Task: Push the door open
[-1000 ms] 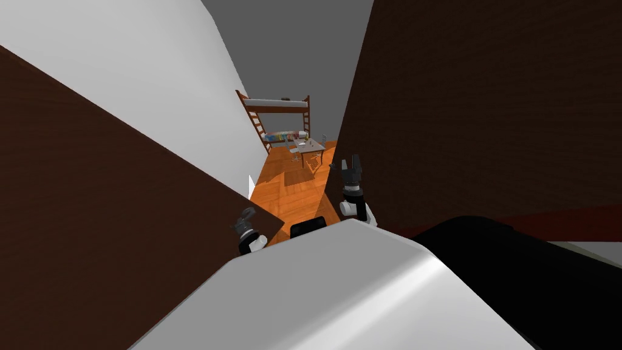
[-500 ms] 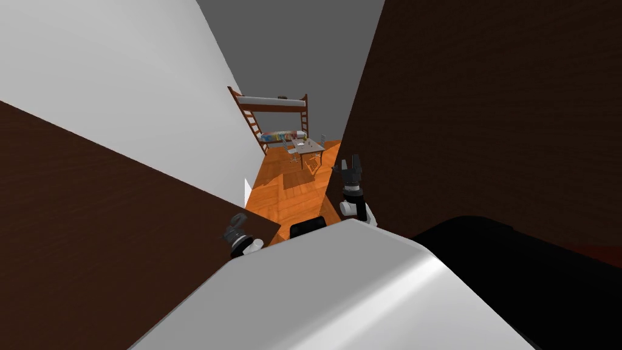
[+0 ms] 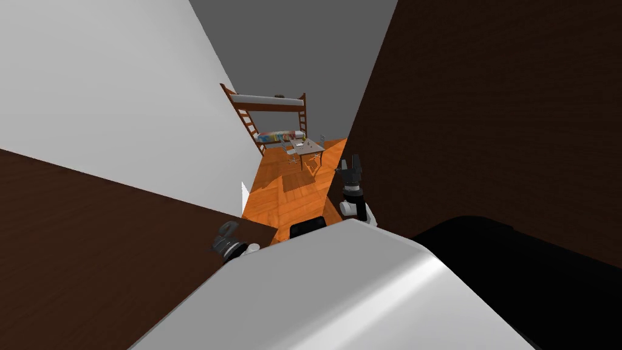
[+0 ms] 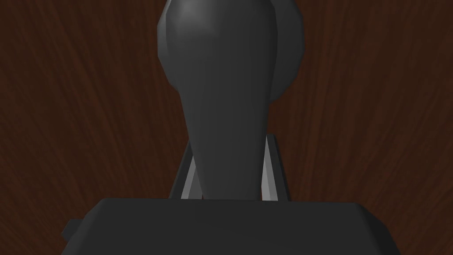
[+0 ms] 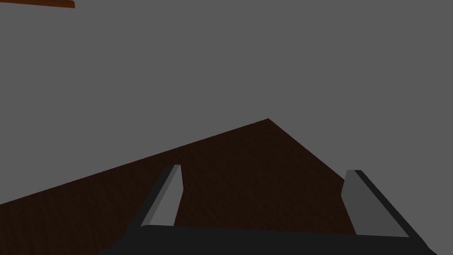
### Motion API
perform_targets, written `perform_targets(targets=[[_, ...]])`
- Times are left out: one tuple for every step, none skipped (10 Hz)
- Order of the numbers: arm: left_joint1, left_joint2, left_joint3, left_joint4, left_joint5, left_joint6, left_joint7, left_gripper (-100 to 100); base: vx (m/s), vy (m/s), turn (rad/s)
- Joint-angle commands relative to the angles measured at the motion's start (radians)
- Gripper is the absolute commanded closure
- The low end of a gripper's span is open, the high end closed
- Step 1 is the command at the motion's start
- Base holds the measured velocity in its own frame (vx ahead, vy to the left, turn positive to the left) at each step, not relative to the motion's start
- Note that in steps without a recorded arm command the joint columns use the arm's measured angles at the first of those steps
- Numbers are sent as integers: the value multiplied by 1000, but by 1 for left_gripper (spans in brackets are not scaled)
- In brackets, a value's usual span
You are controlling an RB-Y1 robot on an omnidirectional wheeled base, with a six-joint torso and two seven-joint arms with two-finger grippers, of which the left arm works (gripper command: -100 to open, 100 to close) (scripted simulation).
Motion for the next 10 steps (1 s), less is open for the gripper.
perform_targets(targets=[[10,4,33,-11,28,-7,-16,100,143,58,-45],[15,0,48,-14,46,-10,-25,100,158,59,-49],[20,-6,62,-17,62,-12,-34,100,230,111,-36],[25,-11,75,-20,77,-14,-41,100,195,120,-38],[29,-17,87,-22,90,-16,-48,100,164,82,-52],[34,-25,103,-25,107,-18,-57,100,176,81,-40],[37,-30,111,-27,117,-20,-62,100,182,80,-12],[41,-37,120,-29,127,-21,-67,100,161,60,-4],[45,-35,118,-27,122,-18,-65,100,58,29,28],[49,-23,141,-29,141,-24,-77,100,127,73,33]])
